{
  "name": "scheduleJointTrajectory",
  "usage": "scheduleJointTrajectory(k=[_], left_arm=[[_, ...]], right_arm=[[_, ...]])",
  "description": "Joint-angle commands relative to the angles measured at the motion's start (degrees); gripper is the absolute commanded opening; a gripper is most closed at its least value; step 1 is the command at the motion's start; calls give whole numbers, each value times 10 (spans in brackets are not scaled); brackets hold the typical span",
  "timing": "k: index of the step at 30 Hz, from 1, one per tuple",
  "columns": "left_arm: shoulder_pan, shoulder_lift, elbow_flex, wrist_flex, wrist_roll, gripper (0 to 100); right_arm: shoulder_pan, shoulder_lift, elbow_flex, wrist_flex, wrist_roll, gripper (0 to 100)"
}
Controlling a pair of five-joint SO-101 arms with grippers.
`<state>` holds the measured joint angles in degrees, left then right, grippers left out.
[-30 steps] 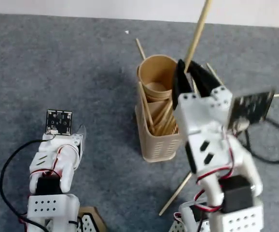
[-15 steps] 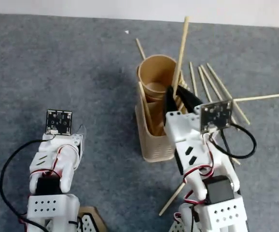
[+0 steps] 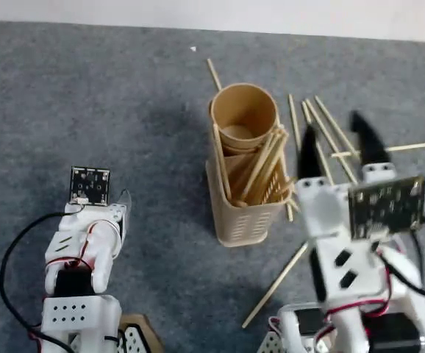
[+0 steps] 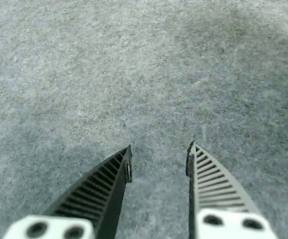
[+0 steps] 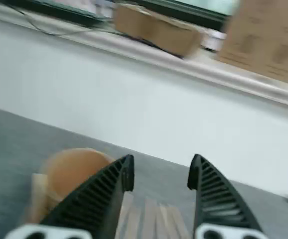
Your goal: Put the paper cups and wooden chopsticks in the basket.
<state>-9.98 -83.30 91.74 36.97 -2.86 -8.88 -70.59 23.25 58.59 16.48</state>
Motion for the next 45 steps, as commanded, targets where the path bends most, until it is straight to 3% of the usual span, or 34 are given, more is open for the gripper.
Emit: scheduleJointTrajectory(k=[1,5,9,21,26,39,41,44,45], left_arm=[[10,-6,-3,-11,-4,203],[10,-6,-3,-11,-4,203],[10,-6,-3,-11,-4,203],[10,-6,-2,-11,-4,203],[10,-6,-2,-11,-4,203],[10,-6,-1,-11,-4,203],[10,-6,-1,-11,-4,203],[10,-6,-1,-11,-4,203],[10,-6,-1,-11,-4,203]], right_arm=[[124,130,-88,65,101,189],[227,272,-111,51,129,189],[270,409,-110,-31,131,189],[236,726,-109,-153,273,191],[239,821,-110,-212,277,191],[237,957,-115,-234,282,186],[237,961,-113,-233,306,142],[237,960,-111,-232,309,0],[238,960,-112,-230,309,14]])
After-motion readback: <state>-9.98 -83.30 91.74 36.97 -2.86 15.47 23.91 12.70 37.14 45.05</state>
